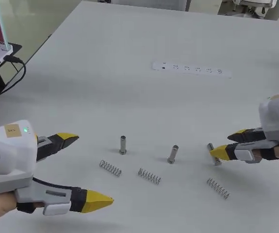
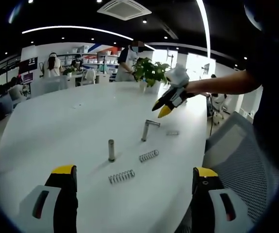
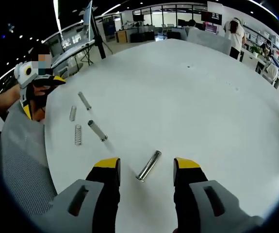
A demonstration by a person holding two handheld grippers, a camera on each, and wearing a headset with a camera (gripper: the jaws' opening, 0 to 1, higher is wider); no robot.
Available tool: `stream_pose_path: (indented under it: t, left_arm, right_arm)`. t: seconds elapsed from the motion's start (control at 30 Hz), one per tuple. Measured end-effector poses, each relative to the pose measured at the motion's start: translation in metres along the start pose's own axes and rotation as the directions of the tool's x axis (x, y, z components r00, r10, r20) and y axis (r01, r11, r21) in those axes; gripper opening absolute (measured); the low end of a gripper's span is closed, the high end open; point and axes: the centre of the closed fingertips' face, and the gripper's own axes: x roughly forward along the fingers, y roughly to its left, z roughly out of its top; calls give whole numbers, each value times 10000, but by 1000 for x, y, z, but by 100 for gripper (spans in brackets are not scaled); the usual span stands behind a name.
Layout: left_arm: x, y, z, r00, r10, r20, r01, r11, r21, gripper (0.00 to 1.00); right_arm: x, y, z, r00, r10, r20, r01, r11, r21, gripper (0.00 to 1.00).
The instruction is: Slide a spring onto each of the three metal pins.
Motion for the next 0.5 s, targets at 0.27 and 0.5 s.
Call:
stream_pose_path:
  t: [0.27, 0.5]
  left_arm:
    - [1, 0, -1, 10000, -10, -24, 10, 10000, -22, 96]
    - [1, 0, 1, 10000, -30, 77, 30, 10000, -76, 96]
  right_arm:
    - [12, -4, -2, 9989, -125, -441, 137, 9995, 275, 32]
    - [21, -8, -6, 9965, -122, -825, 167, 9984, 546, 28]
